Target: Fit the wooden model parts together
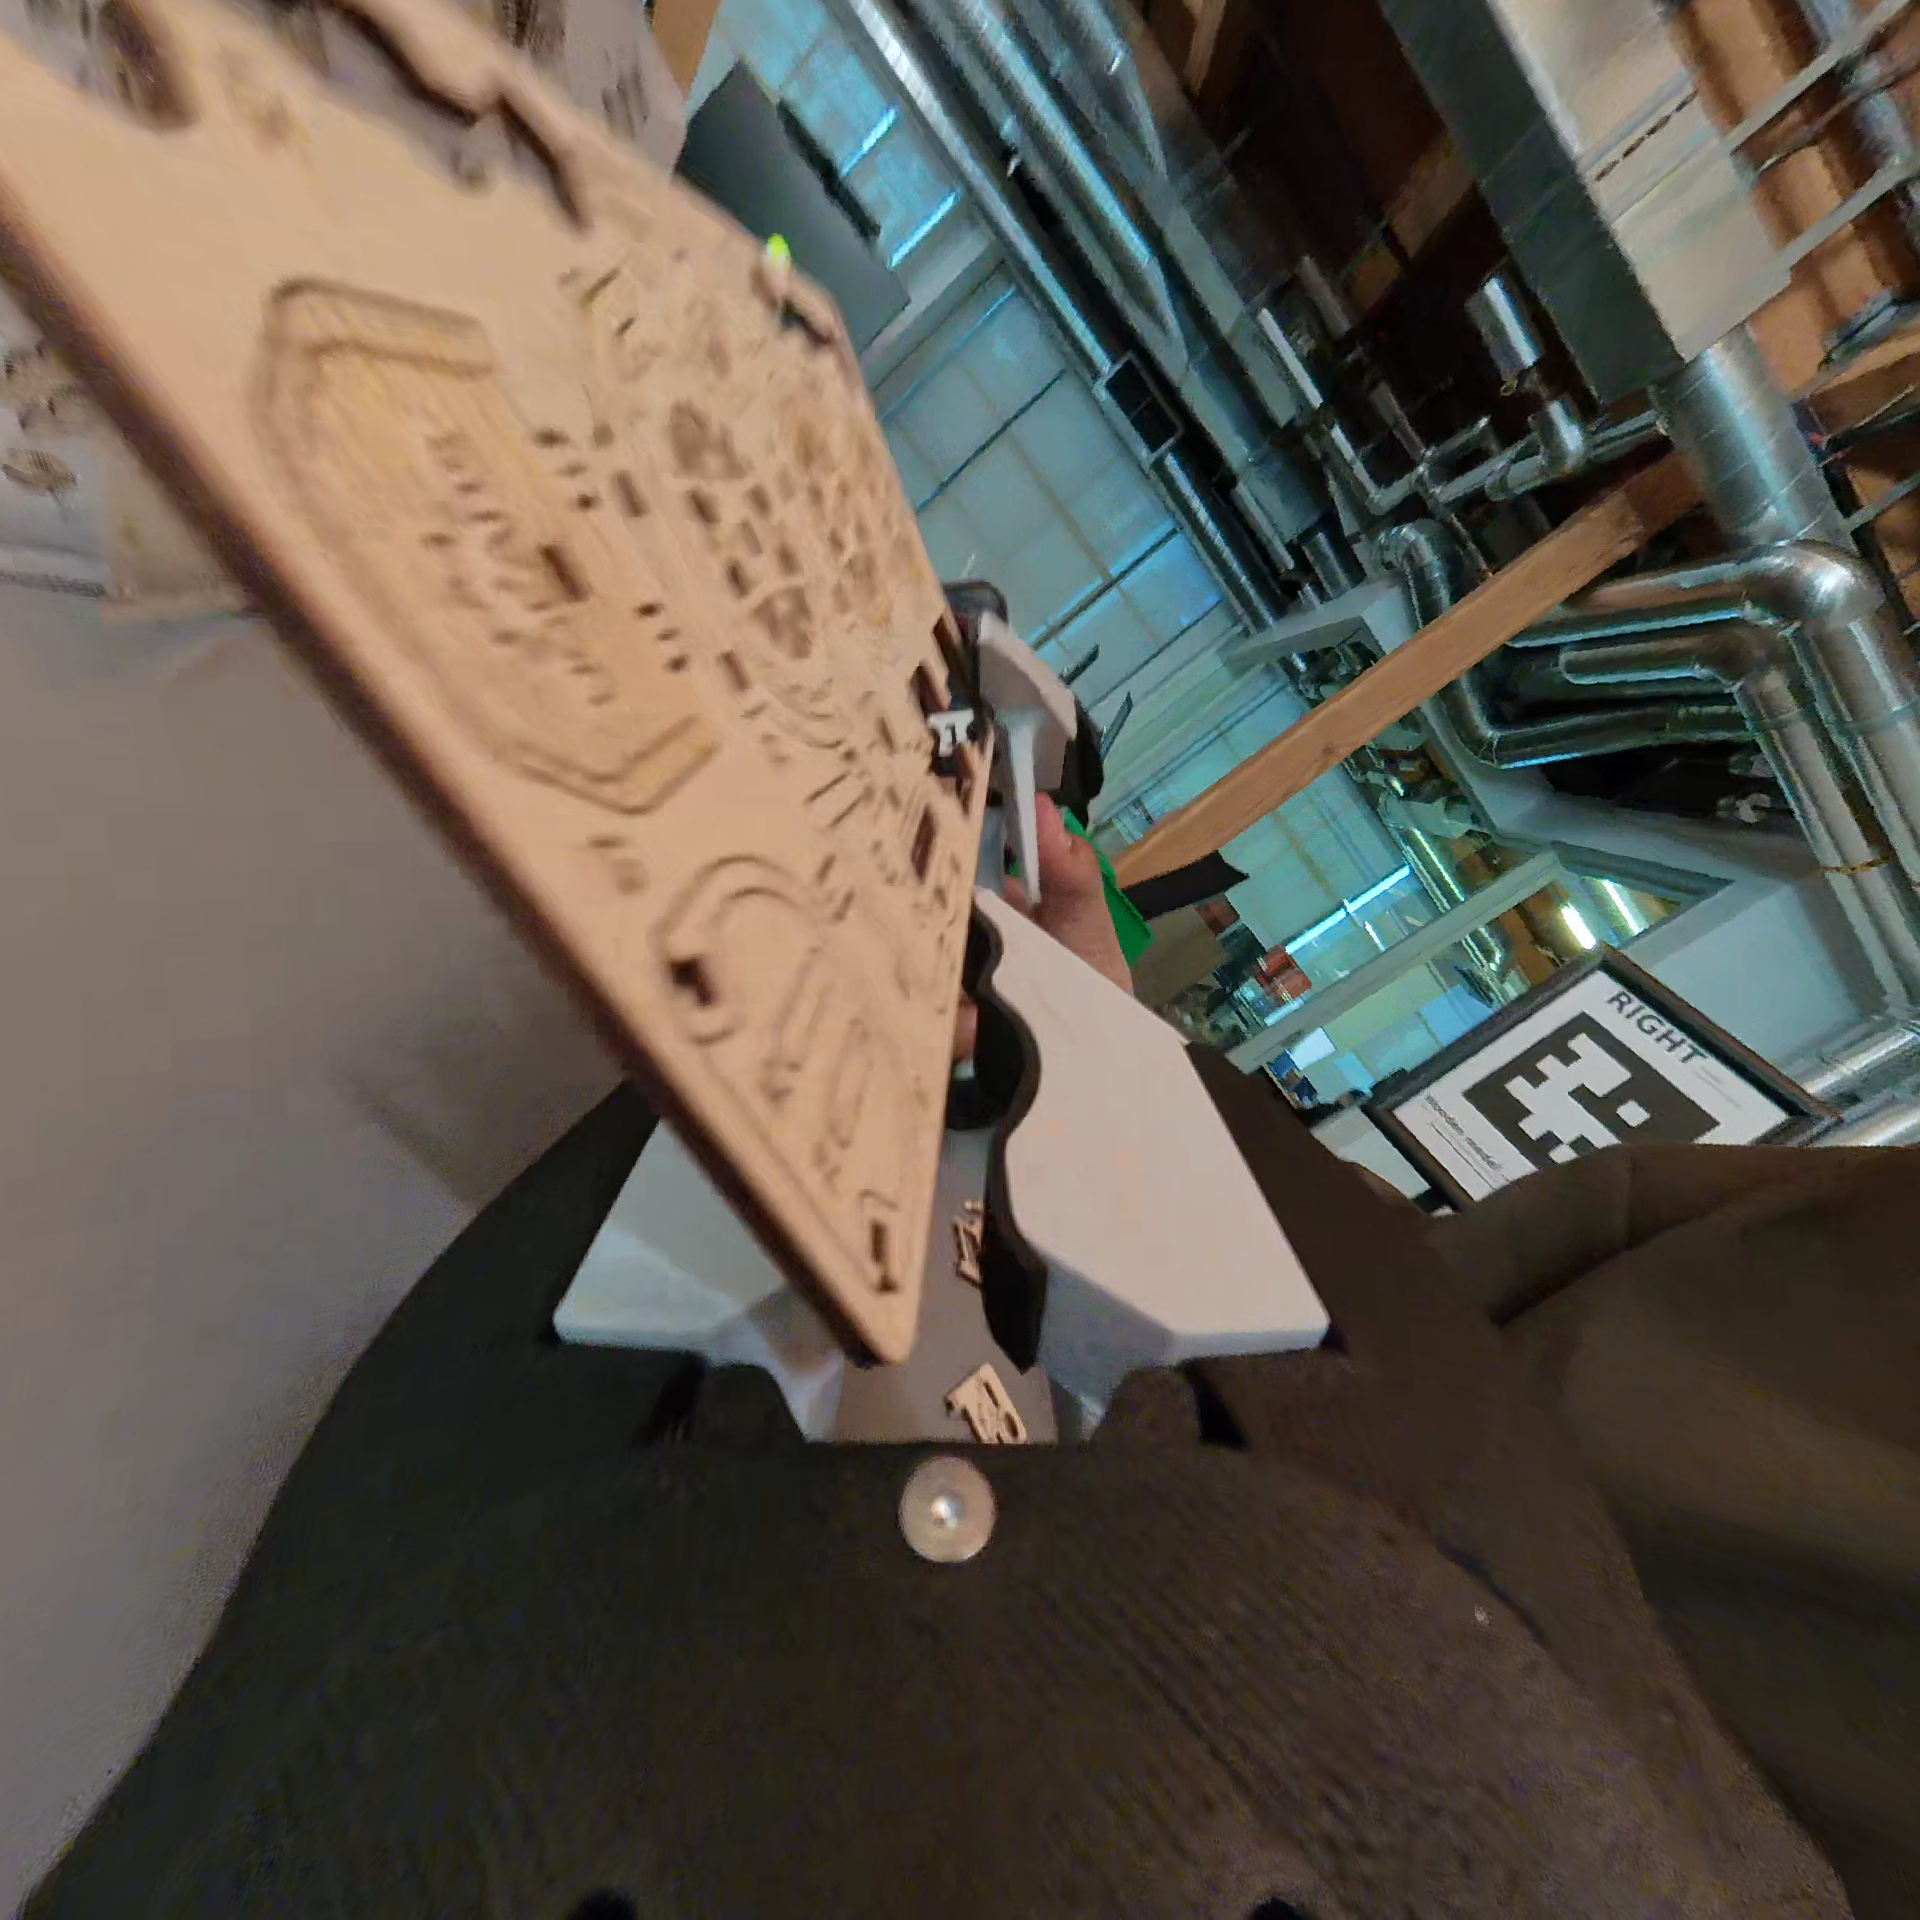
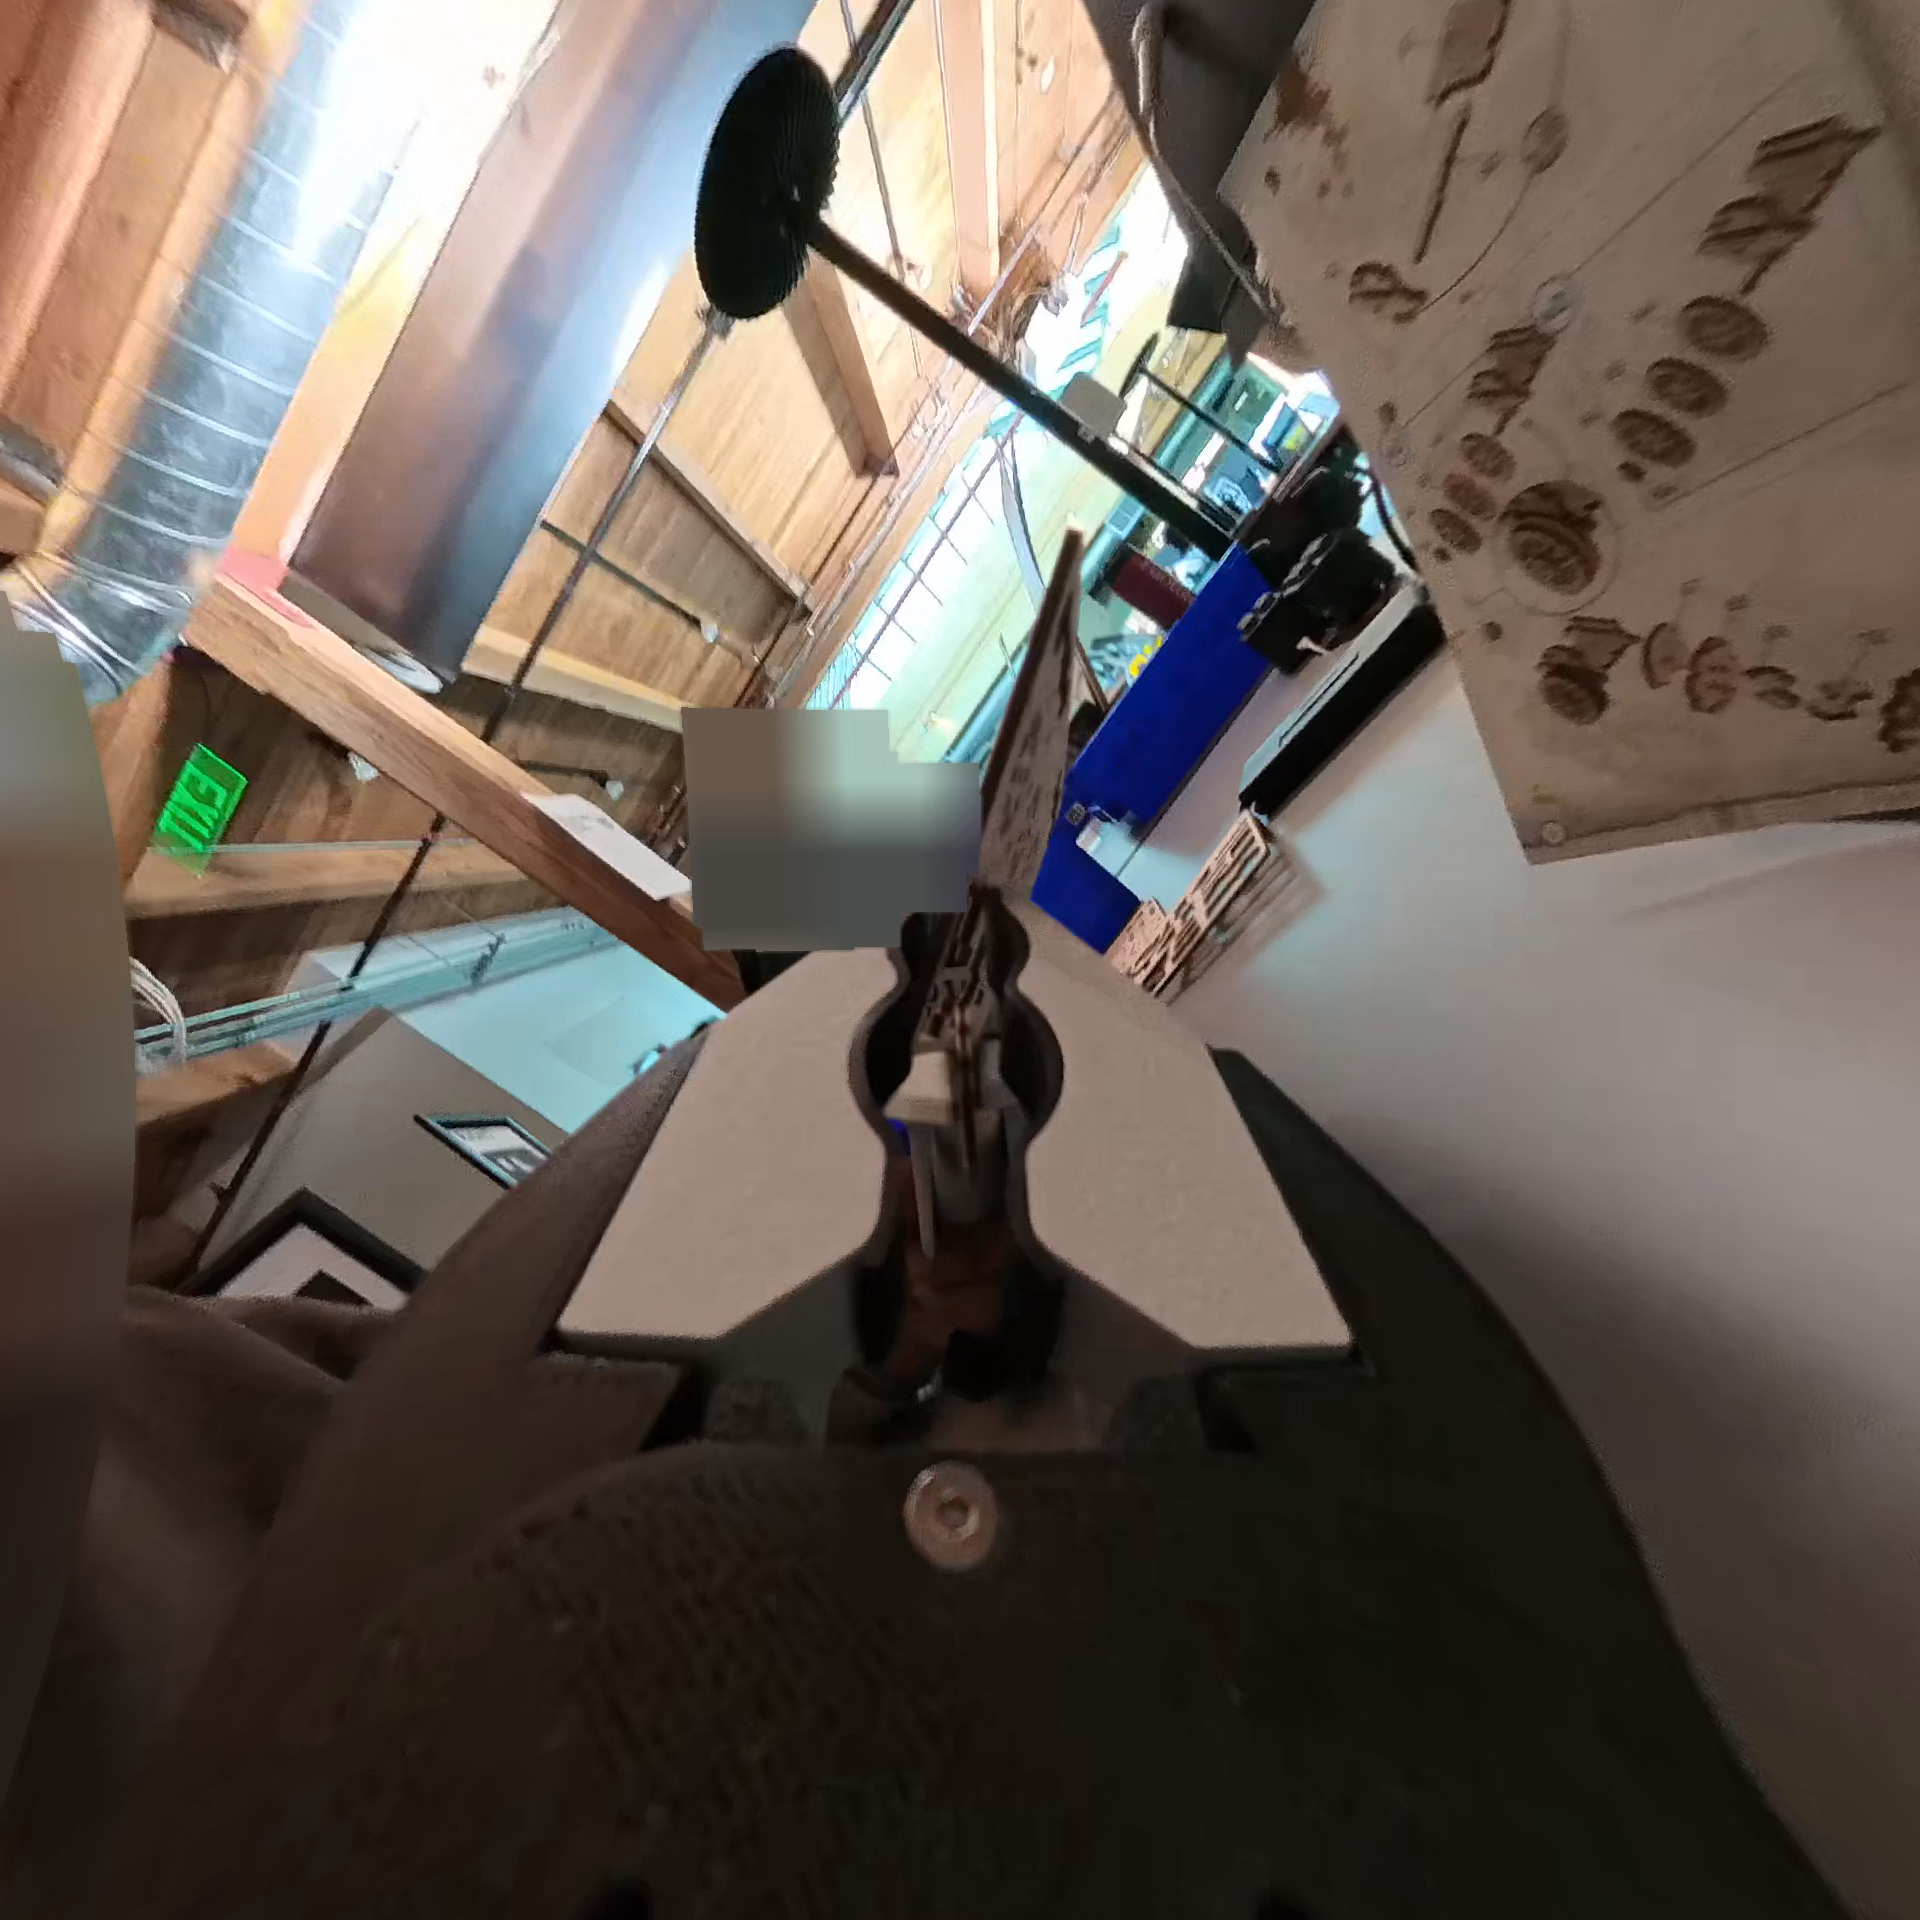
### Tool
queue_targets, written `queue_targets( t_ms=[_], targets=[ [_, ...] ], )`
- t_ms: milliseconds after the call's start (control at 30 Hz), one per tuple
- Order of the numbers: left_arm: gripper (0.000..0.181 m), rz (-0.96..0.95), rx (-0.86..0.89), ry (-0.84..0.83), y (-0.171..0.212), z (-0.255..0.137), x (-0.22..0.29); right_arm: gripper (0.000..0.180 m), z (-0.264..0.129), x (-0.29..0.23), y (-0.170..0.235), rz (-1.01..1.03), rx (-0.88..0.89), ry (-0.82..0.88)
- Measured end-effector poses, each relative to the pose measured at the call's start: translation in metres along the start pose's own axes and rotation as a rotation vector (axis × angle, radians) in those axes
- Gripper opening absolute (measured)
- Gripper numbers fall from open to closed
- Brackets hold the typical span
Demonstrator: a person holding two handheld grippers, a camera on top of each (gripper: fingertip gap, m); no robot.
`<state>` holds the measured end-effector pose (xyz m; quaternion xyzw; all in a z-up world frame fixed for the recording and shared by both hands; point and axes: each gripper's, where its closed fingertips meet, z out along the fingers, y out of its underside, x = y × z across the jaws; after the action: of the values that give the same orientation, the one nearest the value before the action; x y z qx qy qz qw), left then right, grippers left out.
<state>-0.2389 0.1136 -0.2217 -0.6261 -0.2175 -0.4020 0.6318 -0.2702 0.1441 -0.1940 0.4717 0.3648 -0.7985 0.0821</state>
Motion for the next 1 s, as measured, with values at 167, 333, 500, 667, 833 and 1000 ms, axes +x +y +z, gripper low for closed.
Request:
queue_targets(
  t_ms=[167, 333, 500, 667, 833, 1000],
  targets=[
    [0.000, -0.075, -0.160, -0.094, 0.020, 0.001, -0.015, 0.001, -0.003, 0.007, -0.006, 0.010, 0.036, 0.037],
    [0.000, -0.208, -0.290, -0.143, 0.033, -0.017, -0.026, 0.002, -0.001, 0.000, -0.012, -0.003, 0.096, 0.020],
    [0.001, -0.207, -0.535, -0.169, 0.054, -0.052, -0.017, 0.003, -0.002, 0.008, -0.018, -0.062, 0.153, 0.115],
    [0.000, -0.137, -0.511, -0.230, 0.031, -0.083, -0.013, 0.007, 0.004, 0.030, -0.003, -0.060, 0.090, 0.278],
    [0.000, -0.088, -0.305, -0.200, -0.017, -0.091, 0.008, 0.015, 0.024, 0.049, 0.037, 0.013, -0.064, 0.364],
    [0.000, -0.090, -0.250, -0.156, -0.023, -0.075, 0.015, 0.060, 0.041, 0.058, 0.086, 0.035, -0.424, 0.419]
  ],
)
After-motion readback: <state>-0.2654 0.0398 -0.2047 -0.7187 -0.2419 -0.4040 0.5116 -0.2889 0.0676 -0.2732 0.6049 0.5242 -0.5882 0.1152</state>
